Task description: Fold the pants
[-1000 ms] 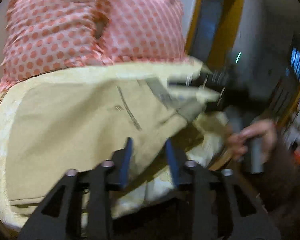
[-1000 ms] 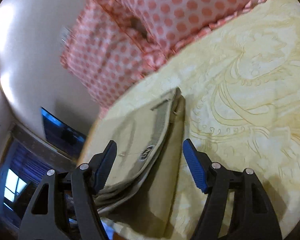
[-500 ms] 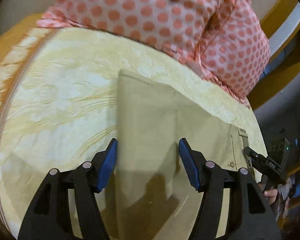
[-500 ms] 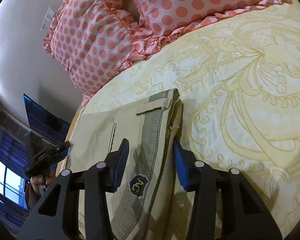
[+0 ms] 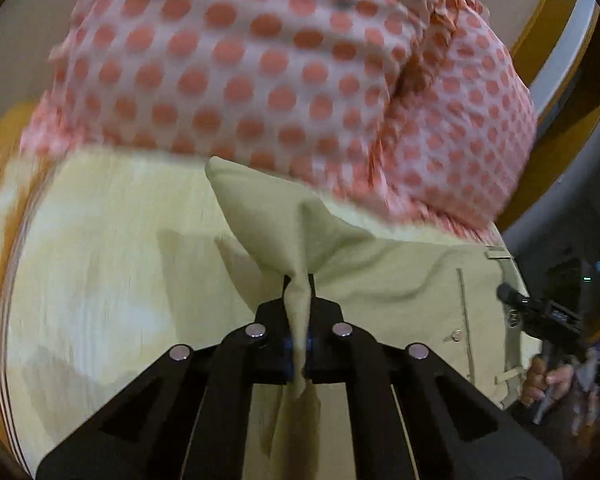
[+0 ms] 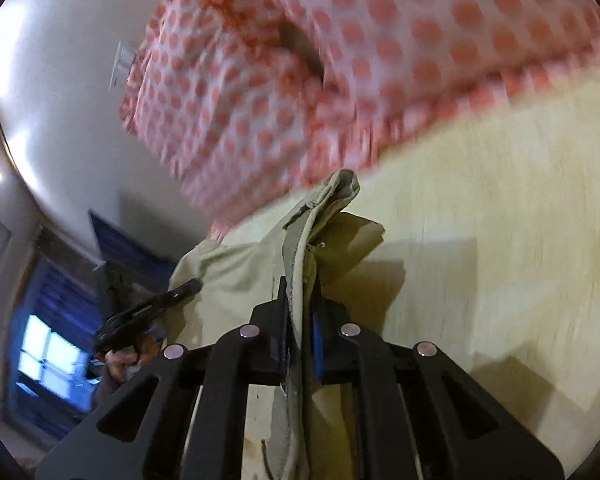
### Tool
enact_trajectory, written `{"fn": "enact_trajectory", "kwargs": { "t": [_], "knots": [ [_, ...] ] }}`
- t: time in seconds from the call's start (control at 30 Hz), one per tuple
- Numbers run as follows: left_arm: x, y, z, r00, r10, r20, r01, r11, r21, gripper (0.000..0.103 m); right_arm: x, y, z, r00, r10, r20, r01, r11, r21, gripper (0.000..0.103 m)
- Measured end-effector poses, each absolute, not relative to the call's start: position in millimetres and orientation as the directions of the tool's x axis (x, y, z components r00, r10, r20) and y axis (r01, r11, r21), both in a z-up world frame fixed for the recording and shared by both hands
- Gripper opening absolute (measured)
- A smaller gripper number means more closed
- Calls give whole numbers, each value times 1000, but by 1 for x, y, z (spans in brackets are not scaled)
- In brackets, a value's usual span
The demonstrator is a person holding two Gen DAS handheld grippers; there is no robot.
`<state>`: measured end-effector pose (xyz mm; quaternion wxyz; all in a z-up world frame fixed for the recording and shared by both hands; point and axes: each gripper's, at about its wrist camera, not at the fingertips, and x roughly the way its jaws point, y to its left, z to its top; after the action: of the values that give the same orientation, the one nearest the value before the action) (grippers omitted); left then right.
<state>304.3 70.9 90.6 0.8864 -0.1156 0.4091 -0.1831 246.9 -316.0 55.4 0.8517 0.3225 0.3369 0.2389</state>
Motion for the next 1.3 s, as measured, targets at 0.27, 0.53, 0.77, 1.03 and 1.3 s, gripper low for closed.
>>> {"fn": "enact_trajectory", "kwargs": {
  "t": [0.27, 0.53, 0.77, 1.03, 1.3],
  "knots": [
    [324, 65, 92, 708, -172, -685, 104, 985, -140, 33, 265, -318, 48, 688, 379, -619, -46, 874, 483, 30],
    [275, 42, 65, 494, -511, -703, 295, 860, -417, 63, 237, -289, 46, 610, 536, -584, -157, 804, 574, 64],
    [248, 29, 60, 564, -304, -768, 196, 952, -233, 80, 193, -297, 48, 645, 357, -676, 55, 860, 507, 98],
    [119, 19, 43, 643, -129, -755, 179, 984, -16, 98, 90, -200, 31, 701, 179, -690, -107, 983, 147, 102],
    [77, 27, 25, 689, -30, -724, 75, 997, 30, 101, 73, -178, 10, 725, 75, -685, -37, 997, 71, 102]
  ]
}}
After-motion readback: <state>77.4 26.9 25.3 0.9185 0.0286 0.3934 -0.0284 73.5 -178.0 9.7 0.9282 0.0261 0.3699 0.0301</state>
